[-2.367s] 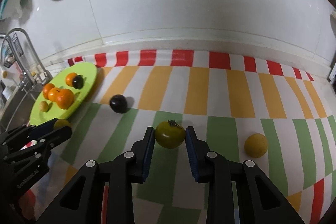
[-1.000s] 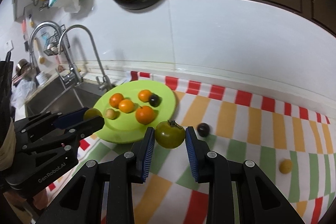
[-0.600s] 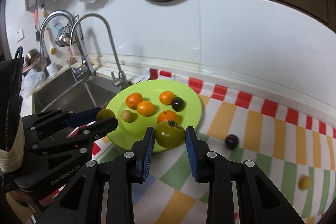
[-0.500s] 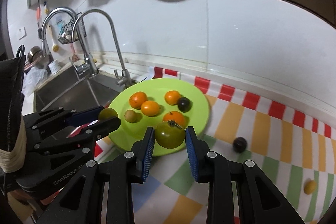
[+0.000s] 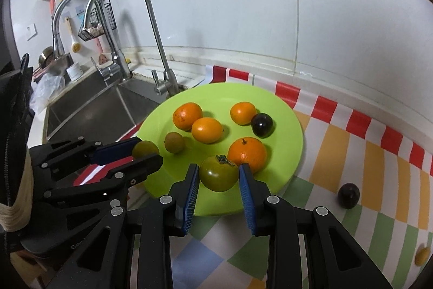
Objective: Organize fruits
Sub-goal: 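Open both tools to release the tomatoes onto the plate, then lift both tools away and move them toward the last dark plum and yellow fruit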
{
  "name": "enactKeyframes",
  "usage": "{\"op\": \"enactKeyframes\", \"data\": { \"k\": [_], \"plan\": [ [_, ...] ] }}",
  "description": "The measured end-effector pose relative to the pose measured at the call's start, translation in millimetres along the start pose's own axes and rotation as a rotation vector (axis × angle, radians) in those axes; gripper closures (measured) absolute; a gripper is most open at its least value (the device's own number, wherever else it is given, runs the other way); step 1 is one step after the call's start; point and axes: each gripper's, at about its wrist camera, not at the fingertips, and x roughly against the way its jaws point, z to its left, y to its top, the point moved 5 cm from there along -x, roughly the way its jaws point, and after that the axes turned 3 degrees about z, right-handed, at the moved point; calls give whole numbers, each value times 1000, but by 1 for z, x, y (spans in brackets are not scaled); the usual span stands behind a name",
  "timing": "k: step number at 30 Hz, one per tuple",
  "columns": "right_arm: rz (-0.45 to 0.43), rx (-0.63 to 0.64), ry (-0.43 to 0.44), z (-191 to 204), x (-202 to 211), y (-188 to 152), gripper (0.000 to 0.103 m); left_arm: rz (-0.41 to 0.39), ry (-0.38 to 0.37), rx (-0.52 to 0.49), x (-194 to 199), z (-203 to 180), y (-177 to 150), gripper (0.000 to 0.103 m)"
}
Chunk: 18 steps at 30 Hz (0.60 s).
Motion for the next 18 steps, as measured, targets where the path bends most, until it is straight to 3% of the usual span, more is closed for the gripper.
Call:
{"op": "enactKeyframes", "data": {
  "k": [8, 9, 18],
  "plan": [
    [-3, -15, 7, -4, 0, 2, 66, -25, 22, 12, 8, 2, 5, 65],
    [-14, -22, 1, -6, 5, 2, 63, -33, 29, 15, 12, 2, 6, 65],
    [-78, -61, -62, -18, 52, -1, 62, -98, 19, -11, 50, -19, 16, 58]
  ]
}}
